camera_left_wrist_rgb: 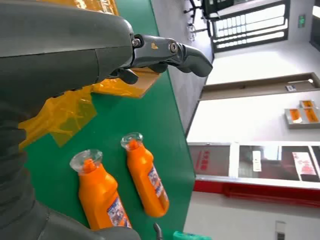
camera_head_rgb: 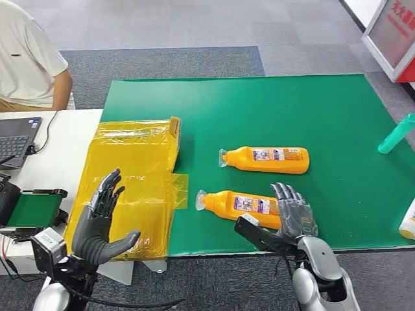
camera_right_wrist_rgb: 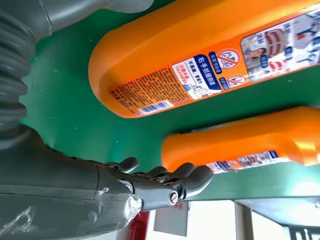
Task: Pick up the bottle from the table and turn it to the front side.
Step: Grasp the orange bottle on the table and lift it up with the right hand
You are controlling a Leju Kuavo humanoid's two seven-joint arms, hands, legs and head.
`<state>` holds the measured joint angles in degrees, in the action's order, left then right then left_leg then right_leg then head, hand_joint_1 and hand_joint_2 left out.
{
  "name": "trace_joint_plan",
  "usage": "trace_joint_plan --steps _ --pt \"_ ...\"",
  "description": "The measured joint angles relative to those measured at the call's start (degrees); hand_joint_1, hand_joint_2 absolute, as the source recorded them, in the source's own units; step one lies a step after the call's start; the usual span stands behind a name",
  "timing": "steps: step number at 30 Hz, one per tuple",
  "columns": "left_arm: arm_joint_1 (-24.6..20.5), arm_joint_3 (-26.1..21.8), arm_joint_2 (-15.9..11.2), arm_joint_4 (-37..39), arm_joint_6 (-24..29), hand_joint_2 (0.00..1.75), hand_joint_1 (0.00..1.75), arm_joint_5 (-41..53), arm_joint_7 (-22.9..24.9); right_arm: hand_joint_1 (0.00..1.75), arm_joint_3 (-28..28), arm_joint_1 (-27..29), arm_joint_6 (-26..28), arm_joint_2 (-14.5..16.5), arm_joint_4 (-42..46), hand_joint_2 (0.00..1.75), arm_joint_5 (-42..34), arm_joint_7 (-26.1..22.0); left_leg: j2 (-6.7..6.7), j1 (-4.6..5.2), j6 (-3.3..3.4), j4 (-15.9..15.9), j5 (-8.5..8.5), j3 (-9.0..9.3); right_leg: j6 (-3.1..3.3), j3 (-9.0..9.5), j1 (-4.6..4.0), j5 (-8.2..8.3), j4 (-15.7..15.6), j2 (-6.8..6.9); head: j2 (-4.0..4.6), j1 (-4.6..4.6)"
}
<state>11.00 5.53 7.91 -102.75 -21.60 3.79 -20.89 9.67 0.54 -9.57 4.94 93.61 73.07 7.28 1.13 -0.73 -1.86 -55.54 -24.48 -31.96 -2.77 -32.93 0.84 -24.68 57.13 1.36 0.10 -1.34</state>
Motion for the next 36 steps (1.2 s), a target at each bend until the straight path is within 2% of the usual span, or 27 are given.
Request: trace_joint_plan --steps 10,15,23,24,27,28,36 --pt "-0.26 0.37 -0.58 0.04 -1.81 1.75 0.00 -1.83 -1.75 0.00 0.20 -5.63 -4.00 -1.58 -6.30 1.75 5.91 1.83 0.00 0.00 0.02 -0.01 0.05 0.00 -0.01 0.00 0.00 0.03 0.00 0.00 -0.01 -0.01" --pt "-0.42 0.92 -0.91 0.42 -0.09 1.75 0.00 0.37 -0.73 0.00 1.38 -8.03 -7.75 -2.54 -10.20 1.75 9.62 2.48 0.00 0.00 0.01 -0.01 0.06 0.00 -0.01 0.00 0.00 0.04 0.00 0.00 -0.01 -0.01" --pt "-1.13 1.00 -1.33 2.09 0.09 1.75 0.00 1.05 -0.47 0.00 2.34 -11.81 -9.65 -2.84 -17.58 1.75 10.27 1.92 0.01 0.00 -0.02 -0.01 0.08 0.02 0.00 0.01 0.00 0.05 0.00 -0.02 -0.01 -0.01" --pt "-1.21 1.01 -1.38 2.26 0.12 1.75 0.00 1.08 -0.41 0.05 2.45 -12.30 -9.95 -2.84 -18.21 1.75 10.19 1.74 0.01 0.00 -0.03 -0.01 0.09 0.03 0.00 0.01 0.00 0.05 0.00 -0.02 -0.01 0.00" --pt "-1.42 1.01 -1.52 2.74 0.32 1.75 0.00 1.34 -0.08 1.36 2.91 -13.67 -10.78 -2.84 -19.80 1.75 9.77 1.17 0.01 0.00 -0.05 -0.01 0.11 0.05 0.04 0.02 -0.01 0.10 0.00 -0.03 -0.01 -0.01" --pt "-1.47 1.01 -1.57 2.89 0.39 1.75 0.00 1.47 0.03 1.75 3.10 -14.01 -11.03 -2.84 -20.21 1.75 9.59 1.01 0.01 0.00 -0.06 -0.01 0.12 0.05 0.05 0.02 -0.01 0.12 0.00 -0.04 -0.01 -0.01" --pt "-1.52 0.98 -1.81 3.80 0.97 1.75 0.00 2.19 0.43 1.75 4.54 -14.62 -11.38 -2.82 -21.63 1.75 8.06 0.60 0.01 -0.01 -0.04 -0.01 0.27 0.04 0.06 0.01 -0.01 0.29 0.00 -0.04 -0.01 -0.01"
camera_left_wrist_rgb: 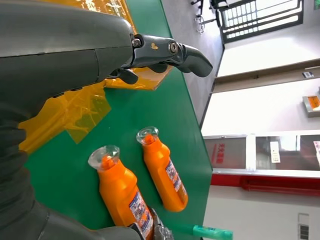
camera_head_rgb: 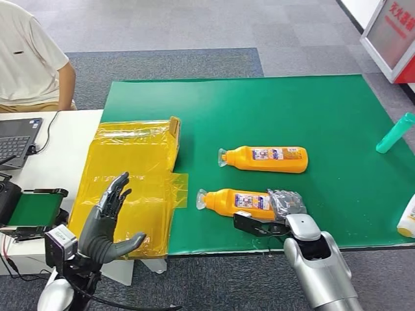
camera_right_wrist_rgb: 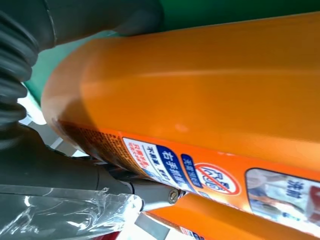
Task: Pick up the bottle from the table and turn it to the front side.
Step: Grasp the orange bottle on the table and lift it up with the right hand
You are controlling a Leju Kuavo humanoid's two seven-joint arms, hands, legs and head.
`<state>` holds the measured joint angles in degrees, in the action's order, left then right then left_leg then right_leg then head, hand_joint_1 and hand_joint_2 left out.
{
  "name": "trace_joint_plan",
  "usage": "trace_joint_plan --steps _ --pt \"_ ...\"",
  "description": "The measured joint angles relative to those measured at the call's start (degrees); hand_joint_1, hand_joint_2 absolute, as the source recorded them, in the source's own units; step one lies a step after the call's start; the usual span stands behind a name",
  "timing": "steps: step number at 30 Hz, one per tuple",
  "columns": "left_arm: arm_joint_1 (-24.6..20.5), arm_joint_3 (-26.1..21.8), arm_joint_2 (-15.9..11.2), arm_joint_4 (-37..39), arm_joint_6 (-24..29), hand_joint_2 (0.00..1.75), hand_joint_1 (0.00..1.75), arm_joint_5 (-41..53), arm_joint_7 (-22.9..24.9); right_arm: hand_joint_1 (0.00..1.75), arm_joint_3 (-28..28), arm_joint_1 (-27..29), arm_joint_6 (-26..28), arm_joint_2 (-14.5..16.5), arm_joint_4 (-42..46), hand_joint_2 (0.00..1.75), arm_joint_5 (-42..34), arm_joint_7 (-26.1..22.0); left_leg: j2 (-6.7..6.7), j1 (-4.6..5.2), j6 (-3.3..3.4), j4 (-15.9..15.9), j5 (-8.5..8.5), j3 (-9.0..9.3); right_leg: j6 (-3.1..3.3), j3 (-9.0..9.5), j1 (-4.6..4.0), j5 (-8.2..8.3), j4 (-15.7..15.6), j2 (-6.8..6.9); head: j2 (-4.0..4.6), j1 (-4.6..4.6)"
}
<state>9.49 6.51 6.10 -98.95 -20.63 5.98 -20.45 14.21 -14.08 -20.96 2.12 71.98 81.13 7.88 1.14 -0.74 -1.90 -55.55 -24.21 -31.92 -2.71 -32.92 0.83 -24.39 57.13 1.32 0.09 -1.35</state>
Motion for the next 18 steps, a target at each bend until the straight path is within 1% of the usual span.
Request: trace_joint_plan --steps 5,9,14,16,18 --pt "0.10 -0.02 0.04 0.08 0.53 1.75 0.00 0.72 0.35 1.75 0.17 0.46 0.82 -0.02 0.58 1.75 -1.99 -0.11 0.00 0.00 -0.02 0.00 0.07 0.00 -0.01 -0.01 0.00 0.03 0.00 0.00 0.00 0.00" --pt "0.60 -0.01 0.73 0.04 2.63 1.75 0.00 2.78 1.38 1.75 -0.35 3.97 2.88 -0.07 4.44 1.75 -7.78 -1.97 0.00 0.00 -0.02 0.00 0.06 -0.06 -0.02 -0.07 0.00 0.02 0.00 0.01 -0.01 0.00" --pt "0.91 0.09 1.83 0.00 4.43 1.75 0.00 3.68 2.22 1.75 -2.10 9.61 4.72 -0.03 10.39 1.75 -18.24 -5.95 -0.01 0.00 -0.01 0.00 0.05 -0.27 -0.02 -0.25 0.00 0.02 0.00 0.02 0.00 0.01" --pt "0.97 0.12 2.07 -0.06 5.18 1.75 0.00 3.65 2.41 1.75 -3.06 11.38 5.28 0.42 12.68 1.75 -25.89 -8.21 -0.01 0.00 -0.02 0.00 0.05 -0.33 -0.02 -0.30 0.00 0.02 0.00 0.02 0.00 0.00" --pt "1.02 0.14 2.17 -0.23 5.86 1.75 0.00 3.44 2.61 1.75 -3.92 12.90 5.73 1.43 15.38 1.75 -35.83 -10.44 -0.01 0.00 -0.02 0.00 0.06 -0.35 -0.02 -0.33 0.00 0.02 0.00 0.01 0.00 0.00"
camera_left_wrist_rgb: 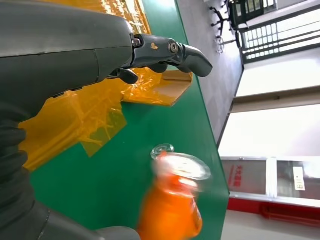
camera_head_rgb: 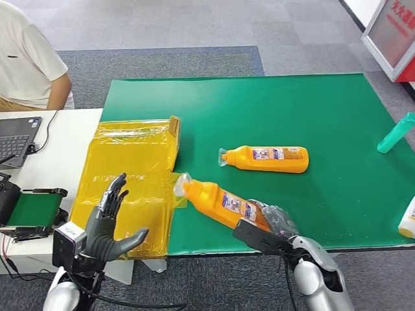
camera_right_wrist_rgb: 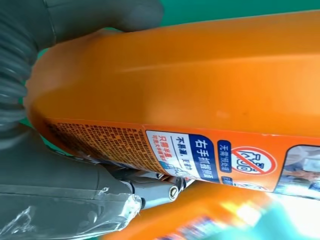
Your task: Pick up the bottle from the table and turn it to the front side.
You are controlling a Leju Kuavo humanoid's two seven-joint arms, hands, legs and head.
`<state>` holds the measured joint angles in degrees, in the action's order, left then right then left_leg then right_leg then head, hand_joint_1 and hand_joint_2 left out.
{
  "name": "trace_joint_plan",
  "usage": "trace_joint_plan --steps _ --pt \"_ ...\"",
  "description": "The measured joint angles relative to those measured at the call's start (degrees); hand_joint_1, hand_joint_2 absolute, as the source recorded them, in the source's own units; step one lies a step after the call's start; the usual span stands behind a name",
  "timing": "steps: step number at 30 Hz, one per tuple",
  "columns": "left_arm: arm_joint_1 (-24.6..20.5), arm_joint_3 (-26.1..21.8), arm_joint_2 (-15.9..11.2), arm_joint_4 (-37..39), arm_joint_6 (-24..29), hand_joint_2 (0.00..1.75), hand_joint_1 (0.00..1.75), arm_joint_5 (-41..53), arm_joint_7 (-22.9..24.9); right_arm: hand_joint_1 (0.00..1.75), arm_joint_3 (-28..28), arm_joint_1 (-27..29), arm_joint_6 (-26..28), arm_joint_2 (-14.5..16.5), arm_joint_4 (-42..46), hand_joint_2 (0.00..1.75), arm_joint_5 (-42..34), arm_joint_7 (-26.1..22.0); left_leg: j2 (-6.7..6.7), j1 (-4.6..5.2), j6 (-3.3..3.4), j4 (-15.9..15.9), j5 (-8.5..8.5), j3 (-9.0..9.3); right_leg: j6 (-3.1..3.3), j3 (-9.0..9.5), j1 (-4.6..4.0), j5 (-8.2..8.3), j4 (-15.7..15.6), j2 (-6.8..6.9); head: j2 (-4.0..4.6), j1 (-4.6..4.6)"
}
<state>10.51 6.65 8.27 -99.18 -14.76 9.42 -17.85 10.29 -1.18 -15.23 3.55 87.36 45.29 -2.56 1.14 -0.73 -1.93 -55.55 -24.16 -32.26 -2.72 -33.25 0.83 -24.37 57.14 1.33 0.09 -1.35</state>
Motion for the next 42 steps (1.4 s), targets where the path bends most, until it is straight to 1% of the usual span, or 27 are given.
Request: trace_joint_plan --steps 3,6,10,15,19,21,23,28,34,36,39,42 --pt "0.13 -0.02 -0.02 -0.21 0.16 1.75 0.00 -0.40 -0.23 1.75 -0.27 1.24 0.80 1.51 3.43 1.75 -11.00 -2.25 0.00 0.00 0.00 0.00 0.01 -0.01 0.00 -0.02 -0.01 -0.01 0.00 0.01 0.01 0.01" --pt "-0.07 -0.07 -0.09 -0.36 0.01 1.75 0.00 -0.40 -0.42 1.75 -0.26 1.56 1.61 2.55 5.52 1.75 -19.34 -4.65 0.00 0.00 0.01 0.00 0.03 -0.04 0.00 -0.03 -0.01 0.00 0.01 0.01 0.00 -0.01" --pt "-0.74 -0.09 -0.08 -0.38 -0.21 1.75 0.00 -1.54 0.78 1.75 0.28 1.47 1.86 3.68 7.39 1.75 -22.97 -5.25 0.00 0.00 0.01 0.00 0.04 -0.04 -0.01 -0.02 0.00 0.02 0.01 0.01 0.00 0.00" --pt "-1.37 -0.12 0.07 -0.39 0.95 1.75 0.00 -2.66 2.15 1.75 1.19 1.47 2.82 4.13 8.40 1.75 -23.29 -5.11 0.00 0.00 0.01 0.00 0.04 -0.04 -0.02 -0.03 0.00 0.03 0.01 0.02 0.00 0.00" --pt "-2.94 0.11 0.83 -0.37 0.76 1.75 0.00 -7.00 7.85 1.75 2.05 1.34 5.21 4.15 9.35 1.75 -22.59 -5.08 0.00 0.00 0.00 0.00 0.05 -0.04 -0.02 -0.04 0.00 0.03 0.01 0.01 0.00 0.01" --pt "-3.63 1.17 0.84 -0.27 -0.17 1.75 0.00 -10.59 10.32 1.75 2.46 1.33 6.38 4.15 9.53 1.75 -22.07 -5.82 0.00 0.00 0.00 0.00 0.05 -0.04 -0.02 -0.04 0.00 0.03 0.01 0.01 0.00 0.01" --pt "-4.00 2.99 0.56 -0.09 -1.04 1.75 0.00 -13.97 11.61 1.75 2.83 1.34 7.29 4.15 9.53 1.75 -21.50 -6.79 0.00 0.00 0.00 0.00 0.04 -0.04 -0.02 -0.04 0.00 0.03 0.01 0.01 0.00 0.01" --pt "-4.72 6.96 -0.41 0.27 -2.42 1.75 0.00 -17.58 12.47 1.75 3.75 1.32 8.17 4.15 9.42 1.75 -20.62 -7.76 0.00 0.00 0.00 0.00 0.04 -0.05 -0.02 -0.06 0.00 0.03 0.01 0.01 0.00 0.01" --pt "-6.25 11.72 -2.39 0.31 -4.56 1.75 0.00 -21.53 13.05 1.75 5.09 1.22 9.03 4.15 8.77 1.75 -19.53 -7.99 0.00 0.00 0.00 0.00 0.05 -0.06 -0.02 -0.06 -0.01 0.03 0.01 0.01 0.00 0.00" --pt "-6.82 13.08 -2.97 0.31 -4.43 1.75 0.00 -20.89 12.62 1.75 5.47 1.17 9.56 4.15 8.57 1.75 -18.88 -8.35 0.00 0.00 -0.01 0.00 0.06 -0.06 -0.02 -0.06 -0.01 0.03 0.01 0.01 0.00 0.00" --pt "-8.75 14.86 -3.46 -0.22 -2.95 1.75 0.00 -16.81 11.78 1.75 6.16 0.56 10.19 4.15 9.16 1.75 -17.45 -8.06 0.00 0.00 -0.01 0.00 0.08 -0.08 -0.01 -0.06 0.00 0.06 0.01 0.01 0.01 0.01" --pt "-10.96 16.21 -3.58 -1.03 -2.27 1.75 0.00 -15.60 12.80 1.75 6.76 -0.41 9.82 4.15 10.20 1.75 -17.03 -6.71 0.00 0.01 0.00 0.00 0.10 -0.07 0.00 -0.06 0.00 0.09 0.01 0.01 0.00 0.01"
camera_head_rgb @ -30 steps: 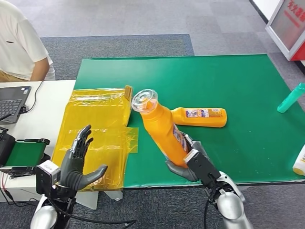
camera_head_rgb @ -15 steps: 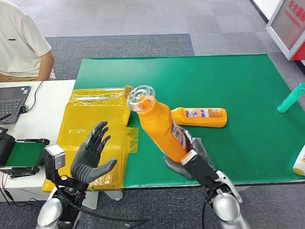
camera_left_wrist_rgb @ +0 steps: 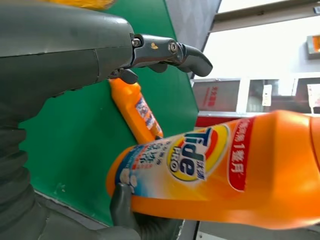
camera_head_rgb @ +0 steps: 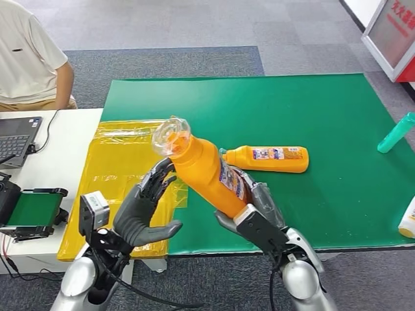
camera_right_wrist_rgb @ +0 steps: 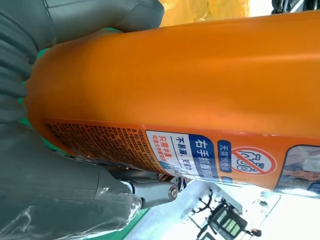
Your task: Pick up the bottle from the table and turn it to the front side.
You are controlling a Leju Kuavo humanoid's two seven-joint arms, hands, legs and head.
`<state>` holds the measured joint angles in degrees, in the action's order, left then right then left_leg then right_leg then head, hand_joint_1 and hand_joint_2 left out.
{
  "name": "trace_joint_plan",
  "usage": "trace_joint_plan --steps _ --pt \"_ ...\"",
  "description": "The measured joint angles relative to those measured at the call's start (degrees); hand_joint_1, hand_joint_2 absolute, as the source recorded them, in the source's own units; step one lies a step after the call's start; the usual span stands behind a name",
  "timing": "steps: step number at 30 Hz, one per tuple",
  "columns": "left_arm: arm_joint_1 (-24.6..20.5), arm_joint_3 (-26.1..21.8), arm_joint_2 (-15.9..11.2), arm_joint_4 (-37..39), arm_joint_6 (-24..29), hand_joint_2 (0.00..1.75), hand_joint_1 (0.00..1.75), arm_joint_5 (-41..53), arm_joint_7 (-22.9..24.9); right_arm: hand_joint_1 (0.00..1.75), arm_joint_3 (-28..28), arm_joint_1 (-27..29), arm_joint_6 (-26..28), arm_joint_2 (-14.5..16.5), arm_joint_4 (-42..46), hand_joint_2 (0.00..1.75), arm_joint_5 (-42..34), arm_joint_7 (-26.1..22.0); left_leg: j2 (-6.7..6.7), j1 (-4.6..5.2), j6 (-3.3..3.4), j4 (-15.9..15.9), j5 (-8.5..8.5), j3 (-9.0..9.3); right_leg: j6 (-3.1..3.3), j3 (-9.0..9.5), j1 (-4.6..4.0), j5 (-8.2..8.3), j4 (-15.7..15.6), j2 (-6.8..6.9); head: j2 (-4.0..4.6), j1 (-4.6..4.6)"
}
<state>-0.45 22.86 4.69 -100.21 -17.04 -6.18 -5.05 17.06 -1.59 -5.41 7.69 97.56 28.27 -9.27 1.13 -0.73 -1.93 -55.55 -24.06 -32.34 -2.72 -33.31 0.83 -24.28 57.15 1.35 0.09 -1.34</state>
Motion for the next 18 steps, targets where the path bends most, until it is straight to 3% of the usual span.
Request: trace_joint_plan --steps 8,18 --pt "-2.41 1.53 0.49 -0.72 2.30 1.75 0.00 4.47 -1.61 1.75 1.08 -0.25 -0.16 0.00 0.37 1.75 0.12 0.22 0.00 0.00 0.00 0.00 0.00 -0.01 0.00 -0.05 0.00 0.00 0.00 0.00 0.01 0.00" --pt "-4.17 2.24 1.69 -1.25 1.88 1.75 0.00 2.76 -1.33 1.75 3.08 0.66 -0.91 0.00 0.39 1.75 0.18 0.02 0.00 0.00 0.00 0.00 0.00 -0.01 0.00 -0.05 0.00 0.00 0.00 0.00 0.00 -0.01"
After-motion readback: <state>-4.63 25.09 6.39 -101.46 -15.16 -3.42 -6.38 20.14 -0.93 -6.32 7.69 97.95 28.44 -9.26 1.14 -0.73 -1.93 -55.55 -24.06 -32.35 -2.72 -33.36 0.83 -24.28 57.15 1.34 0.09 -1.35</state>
